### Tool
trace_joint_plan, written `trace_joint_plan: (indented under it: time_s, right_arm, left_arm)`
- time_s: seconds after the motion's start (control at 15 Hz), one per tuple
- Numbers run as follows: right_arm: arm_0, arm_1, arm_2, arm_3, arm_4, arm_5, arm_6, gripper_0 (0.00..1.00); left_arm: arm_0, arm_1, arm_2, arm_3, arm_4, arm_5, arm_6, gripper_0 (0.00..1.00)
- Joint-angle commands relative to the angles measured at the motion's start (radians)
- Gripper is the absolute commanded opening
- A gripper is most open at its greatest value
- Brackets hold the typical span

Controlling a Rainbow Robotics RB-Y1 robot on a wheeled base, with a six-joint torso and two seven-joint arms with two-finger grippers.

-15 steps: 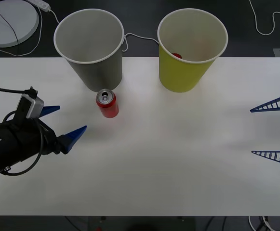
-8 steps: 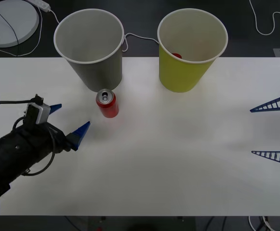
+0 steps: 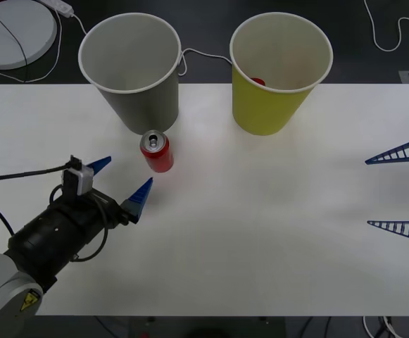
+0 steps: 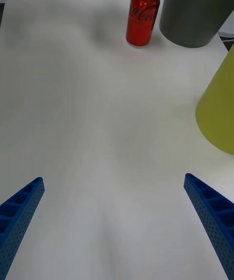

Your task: Put the can into the green bin and the plastic bottle into the gray bin

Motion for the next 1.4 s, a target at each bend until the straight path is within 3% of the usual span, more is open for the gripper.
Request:
trace_joint_plan:
  time_s: [0.07,0.87,1.4]
  right_arm:
    - [0.0,0.0,0.0,0.0,0.0,0.0,0.0,1.0]
    - [0.0,0.0,0.0,0.0,0.0,0.0,0.0,1.0]
    - [0.0,0.0,0.0,0.0,0.0,0.0,0.0,1.0]
  left_arm:
    - [-0.053,0.0,-0.065,0.083,-0.003,0.09,-0.003,1.0]
    - [-0.251,-0.116,-0.186,0.401,0.005,0.242,-0.035,1.0]
    - [-0.323,-0.17,-0.202,0.498,0.007,0.249,-0.039,1.0]
